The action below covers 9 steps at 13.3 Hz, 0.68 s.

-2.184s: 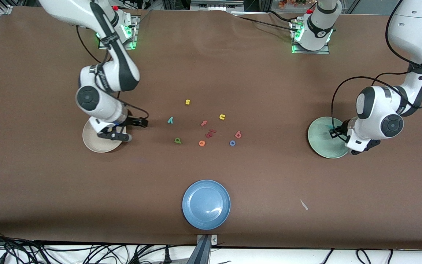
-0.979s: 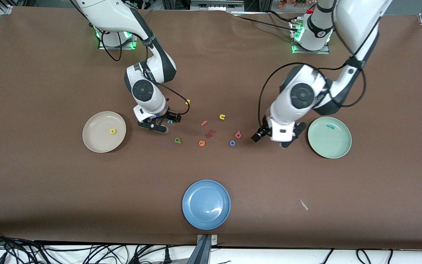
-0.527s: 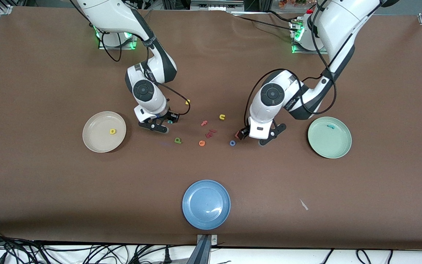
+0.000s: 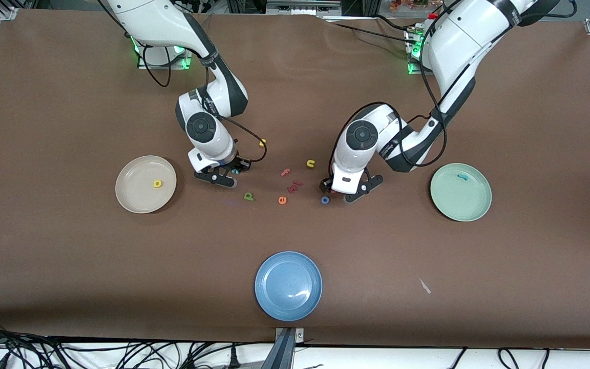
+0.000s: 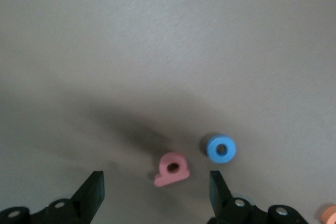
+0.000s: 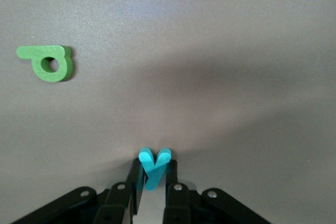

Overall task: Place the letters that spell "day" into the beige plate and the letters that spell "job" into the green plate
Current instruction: 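Grasp the cyan y with the right gripper while the left reaches pink g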

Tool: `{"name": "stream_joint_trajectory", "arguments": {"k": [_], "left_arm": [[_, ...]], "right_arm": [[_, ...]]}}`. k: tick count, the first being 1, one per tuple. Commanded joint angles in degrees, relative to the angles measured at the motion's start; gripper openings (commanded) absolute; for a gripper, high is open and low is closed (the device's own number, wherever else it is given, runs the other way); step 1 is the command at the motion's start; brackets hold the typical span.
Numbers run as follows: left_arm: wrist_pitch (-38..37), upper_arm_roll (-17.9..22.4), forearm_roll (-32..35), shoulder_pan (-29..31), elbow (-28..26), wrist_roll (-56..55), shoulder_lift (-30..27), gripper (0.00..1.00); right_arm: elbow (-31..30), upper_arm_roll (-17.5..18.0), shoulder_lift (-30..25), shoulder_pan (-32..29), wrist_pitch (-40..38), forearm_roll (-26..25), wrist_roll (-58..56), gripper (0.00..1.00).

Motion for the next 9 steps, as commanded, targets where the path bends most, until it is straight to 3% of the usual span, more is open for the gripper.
{"name": "stream_joint_trajectory", "arguments": {"k": [1,3,5,9], "left_arm": [[-0.1,0.3,3.6,-1.0,3.5,-1.1,3.1,0.79],[-0.1,0.3,3.9,-1.1,3.5,-1.1,3.7,0.71],[-0.1,0.3,3.9,-1.1,3.5,-1.1,3.9,0.71],[-0.1,0.4,3.8,-1.8,3.5,-1.1,4.6,0.66]], "right_arm": [[2.4,-0.3,0.7,0.0,-0.8,0.7,0.1,0.04],[4.7,-1.2,-0.1,-0.2,-5.8,0.5,-0.3,0.02],[5.5,-3.2,-1.9,-0.2,-9.4,-0.1,-2.2,0.02],[4.8,-9.8,-6.0,-0.1,-16.5,-0.3,-15.0,0.02]]}}
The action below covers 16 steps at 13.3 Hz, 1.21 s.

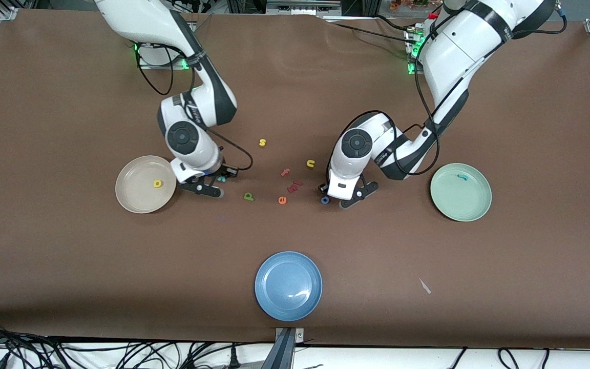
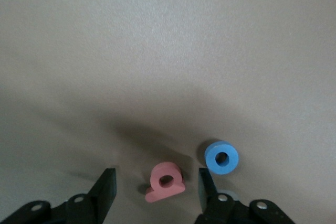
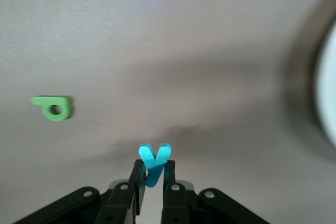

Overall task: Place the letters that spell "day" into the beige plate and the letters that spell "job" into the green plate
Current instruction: 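Carry the cyan y to the cream plate while the left grasps g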

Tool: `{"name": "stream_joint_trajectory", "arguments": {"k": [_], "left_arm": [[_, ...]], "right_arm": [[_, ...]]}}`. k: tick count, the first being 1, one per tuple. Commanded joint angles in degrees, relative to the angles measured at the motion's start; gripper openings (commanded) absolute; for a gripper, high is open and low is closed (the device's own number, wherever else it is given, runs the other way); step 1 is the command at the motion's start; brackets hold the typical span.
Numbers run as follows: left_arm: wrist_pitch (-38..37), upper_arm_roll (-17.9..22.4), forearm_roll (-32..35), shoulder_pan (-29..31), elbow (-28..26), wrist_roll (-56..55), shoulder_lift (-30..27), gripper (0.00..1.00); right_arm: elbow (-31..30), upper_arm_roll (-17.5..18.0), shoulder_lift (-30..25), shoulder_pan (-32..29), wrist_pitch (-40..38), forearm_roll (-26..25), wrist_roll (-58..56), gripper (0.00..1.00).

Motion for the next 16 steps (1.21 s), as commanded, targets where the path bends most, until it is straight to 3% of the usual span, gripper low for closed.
{"name": "stream_joint_trajectory", "arguments": {"k": [1,4,7,10,12,13,14,16], "left_arm": [[-0.1,0.5,2.1,-1.1,1.5,-1.1,1.2,0.63],[-0.1,0.8,2.0,-1.1,1.5,-1.1,1.3,0.41],[-0.1,0.8,2.0,-1.0,1.6,-1.1,1.3,0.27],[-0.4,1.1,2.1,-0.7,2.0,-0.6,0.8,0.02],[-1.9,0.9,1.6,1.0,2.4,-0.4,-1.4,0.01],[-4.0,0.3,1.4,2.1,2.4,-0.4,-2.9,0.01],[-6.9,0.0,1.2,2.9,2.4,-0.3,-4.8,0.01],[-12.3,-1.4,-2.5,6.6,2.4,3.4,-8.7,0.01]], "right_arm": [[-2.1,-3.9,-3.7,0.0,-3.1,-0.2,-8.8,0.02],[-4.4,-8.3,-5.2,0.0,-2.9,-0.2,-17.9,0.02],[-6.5,-12.3,-5.9,0.0,-2.4,-0.2,-24.9,0.02],[-11.0,-14.5,-6.7,0.0,3.1,-0.2,-30.4,0.02],[-12.4,-15.7,-7.0,0.0,5.0,0.2,-34.2,0.09],[-12.4,-15.9,-7.0,0.0,4.9,0.1,-34.7,0.45],[-12.0,-15.9,-6.9,0.0,4.3,0.2,-34.7,0.99],[-11.1,-15.5,-6.9,0.1,3.6,0.6,-34.1,1.00]]}}
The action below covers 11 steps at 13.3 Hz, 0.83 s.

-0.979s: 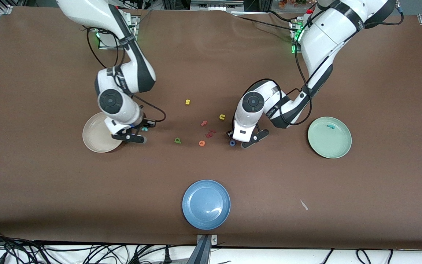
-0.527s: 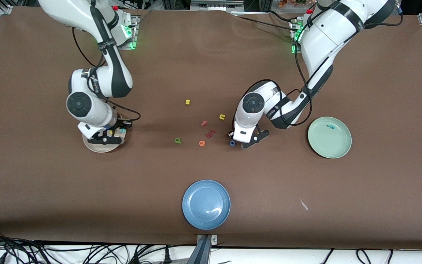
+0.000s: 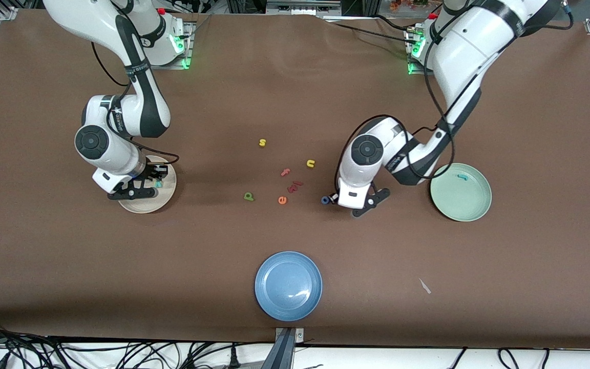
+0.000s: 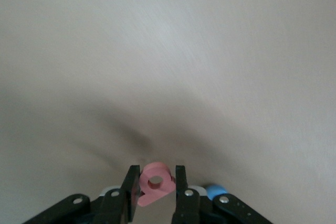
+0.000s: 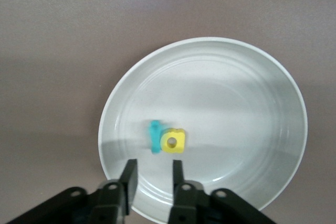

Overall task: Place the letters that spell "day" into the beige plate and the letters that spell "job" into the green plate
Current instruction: 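Carry the cyan y to the cream plate while the left grasps g, then release the y on the cream plate while the left carries g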

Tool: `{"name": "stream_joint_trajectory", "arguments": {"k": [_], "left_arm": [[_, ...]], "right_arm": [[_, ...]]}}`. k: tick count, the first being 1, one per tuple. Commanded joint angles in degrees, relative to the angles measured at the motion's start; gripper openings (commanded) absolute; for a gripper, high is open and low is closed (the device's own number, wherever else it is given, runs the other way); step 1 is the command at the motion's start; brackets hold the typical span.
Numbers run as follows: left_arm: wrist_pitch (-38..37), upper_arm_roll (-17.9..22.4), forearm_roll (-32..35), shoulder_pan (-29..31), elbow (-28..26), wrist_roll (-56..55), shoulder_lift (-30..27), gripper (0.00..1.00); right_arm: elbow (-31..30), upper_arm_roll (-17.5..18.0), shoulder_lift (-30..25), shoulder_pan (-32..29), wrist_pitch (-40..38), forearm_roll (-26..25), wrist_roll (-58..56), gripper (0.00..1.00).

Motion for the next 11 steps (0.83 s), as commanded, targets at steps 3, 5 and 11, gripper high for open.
{"name": "stream_joint_trajectory", "arguments": {"k": [3,5,11], "left_arm": [[-12.3,-2.9,-7.0,9.9,-1.4,12.9,-9.9,0.01],[-17.5,-3.0,-7.8,13.7,-1.4,18.1,-12.2,0.01],[-23.8,-2.7,-8.3,28.6,-2.6,43.4,-11.8,0.01]], "right_arm": [[2.9,0.7,-1.5,0.9,-4.0,0.9,2.1,1.00],[5.8,3.5,-0.5,1.2,-4.6,0.9,6.3,1.00],[14.6,9.8,4.4,1.4,-6.5,0.8,9.3,1.00]]}}
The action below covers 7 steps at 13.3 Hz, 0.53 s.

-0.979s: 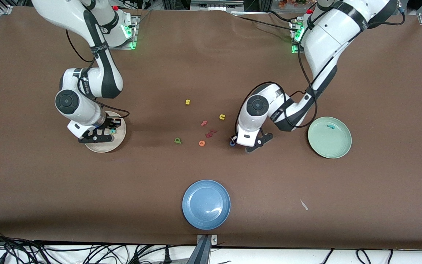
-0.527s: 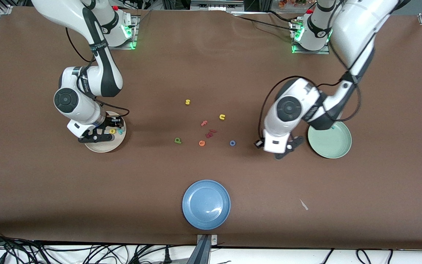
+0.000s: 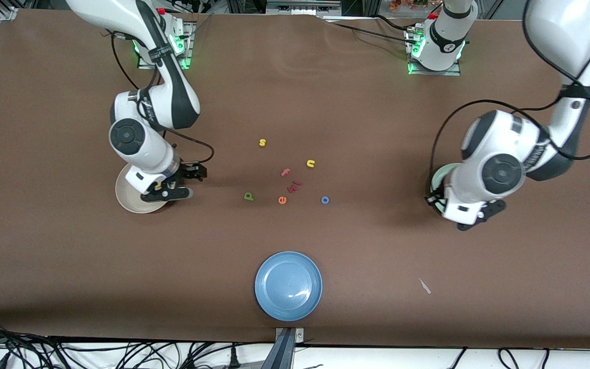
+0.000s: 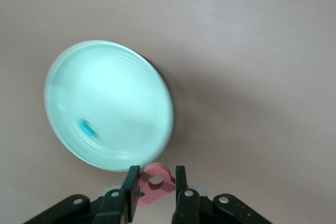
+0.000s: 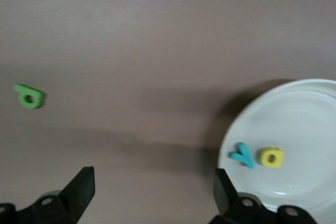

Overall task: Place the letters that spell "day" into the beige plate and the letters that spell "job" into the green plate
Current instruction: 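Release the y on the cream plate while the left carries g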

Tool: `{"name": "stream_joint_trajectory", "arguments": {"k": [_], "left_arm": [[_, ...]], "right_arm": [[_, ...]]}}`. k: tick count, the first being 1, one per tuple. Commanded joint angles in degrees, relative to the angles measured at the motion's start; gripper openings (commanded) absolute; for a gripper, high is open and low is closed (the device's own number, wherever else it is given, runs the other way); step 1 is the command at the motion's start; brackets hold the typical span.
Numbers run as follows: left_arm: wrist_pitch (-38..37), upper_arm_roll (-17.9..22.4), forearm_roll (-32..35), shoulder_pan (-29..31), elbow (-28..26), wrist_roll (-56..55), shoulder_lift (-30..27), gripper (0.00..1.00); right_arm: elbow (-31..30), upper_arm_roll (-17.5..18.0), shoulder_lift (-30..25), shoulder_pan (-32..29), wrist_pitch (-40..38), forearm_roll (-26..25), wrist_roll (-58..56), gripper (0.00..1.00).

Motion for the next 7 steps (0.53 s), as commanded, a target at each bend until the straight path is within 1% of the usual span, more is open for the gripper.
{"name": "stream_joint_trajectory", "arguments": {"k": [1,3,4,5,6,7], "left_arm": [[0.0,-0.7,-0.9,6.5,-2.1,9.1,1.4,0.02],[1.5,-0.6,-0.6,7.9,-2.5,9.4,4.9,0.03],[2.2,-0.4,-0.6,8.0,-2.6,9.3,6.4,0.06],[2.7,-0.3,-0.6,8.0,-3.2,9.1,7.7,0.06],[3.7,-0.3,-0.6,8.1,-3.4,9.0,8.3,0.08],[3.8,-0.3,-0.6,7.9,-3.7,8.7,8.5,0.19]], "right_arm": [[5.7,2.1,4.2,-0.2,-1.6,0.6,0.0,1.00],[9.1,3.8,6.8,-0.3,-1.7,0.6,-0.7,1.00],[10.7,4.2,8.1,-0.3,-1.6,0.7,-1.7,1.00],[11.8,4.9,9.3,-0.4,-1.6,0.8,-3.4,1.00],[12.9,5.9,10.2,-0.7,-1.5,0.7,-5.6,1.00],[13.7,6.3,11.3,-0.6,-1.4,0.7,-7.8,1.00]]}}
